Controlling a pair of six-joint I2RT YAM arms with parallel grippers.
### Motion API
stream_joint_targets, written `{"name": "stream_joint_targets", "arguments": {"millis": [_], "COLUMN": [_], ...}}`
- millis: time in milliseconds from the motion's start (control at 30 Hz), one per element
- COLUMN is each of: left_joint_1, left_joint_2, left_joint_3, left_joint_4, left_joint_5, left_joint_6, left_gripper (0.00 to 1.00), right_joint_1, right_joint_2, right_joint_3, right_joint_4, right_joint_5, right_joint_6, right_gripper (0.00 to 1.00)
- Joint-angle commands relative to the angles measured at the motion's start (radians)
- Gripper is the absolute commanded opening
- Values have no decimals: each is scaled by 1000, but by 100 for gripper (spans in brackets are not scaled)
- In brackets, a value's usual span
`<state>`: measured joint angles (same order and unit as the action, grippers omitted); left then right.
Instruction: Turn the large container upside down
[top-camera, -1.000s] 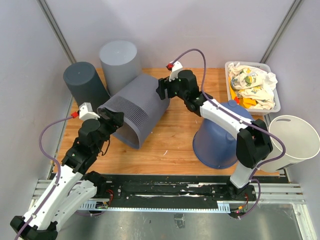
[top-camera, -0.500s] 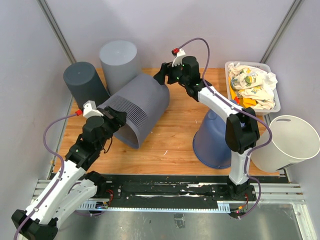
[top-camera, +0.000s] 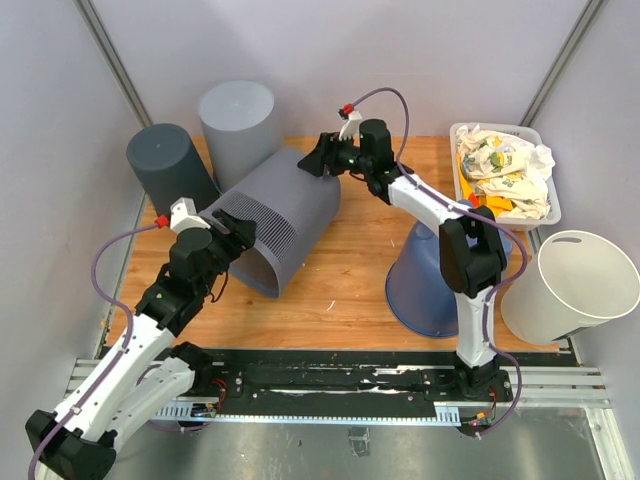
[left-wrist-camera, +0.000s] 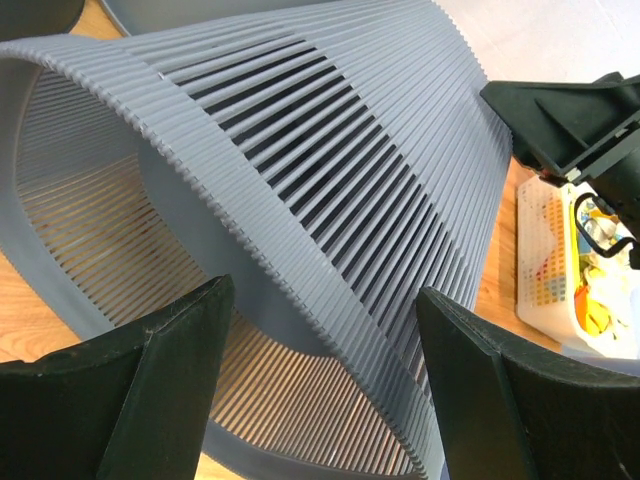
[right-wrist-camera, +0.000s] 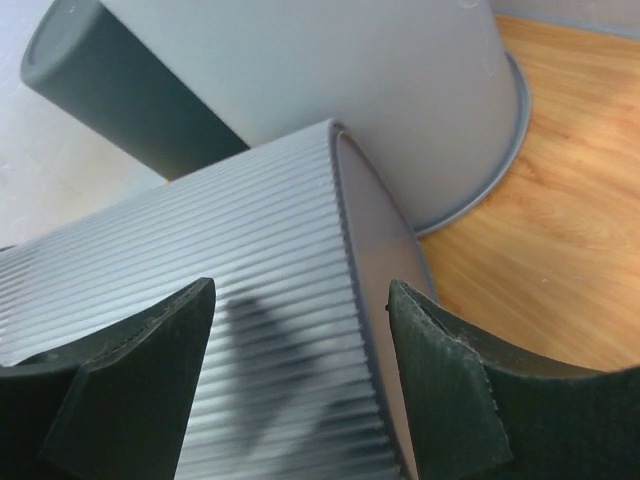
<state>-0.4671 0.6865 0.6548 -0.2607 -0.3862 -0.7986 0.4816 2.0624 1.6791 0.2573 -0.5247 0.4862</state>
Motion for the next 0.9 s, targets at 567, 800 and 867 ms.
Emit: {"name": "stream_joint_targets", "arguments": {"millis": [567,800,867], "left_joint_1": [-1,-1,-1], "left_joint_2": [-25,-35,-33], "left_joint_3": [-11,-14,-14], "left_joint_4": [-10,-11,-7], "left_joint_5": [-22,1,10], "left_joint_6": [8,5,7], "left_gripper": [63,52,52], "right_joint_1": [18,81,106], "right_joint_2": [-357,-417,-439], "right_joint_3": [-350,-319,-310], "right_joint_4": [215,146,111], "right_joint_5": [-114,-105,-86], "right_joint_6": [149,109,75], "right_gripper": [66,66,66]}}
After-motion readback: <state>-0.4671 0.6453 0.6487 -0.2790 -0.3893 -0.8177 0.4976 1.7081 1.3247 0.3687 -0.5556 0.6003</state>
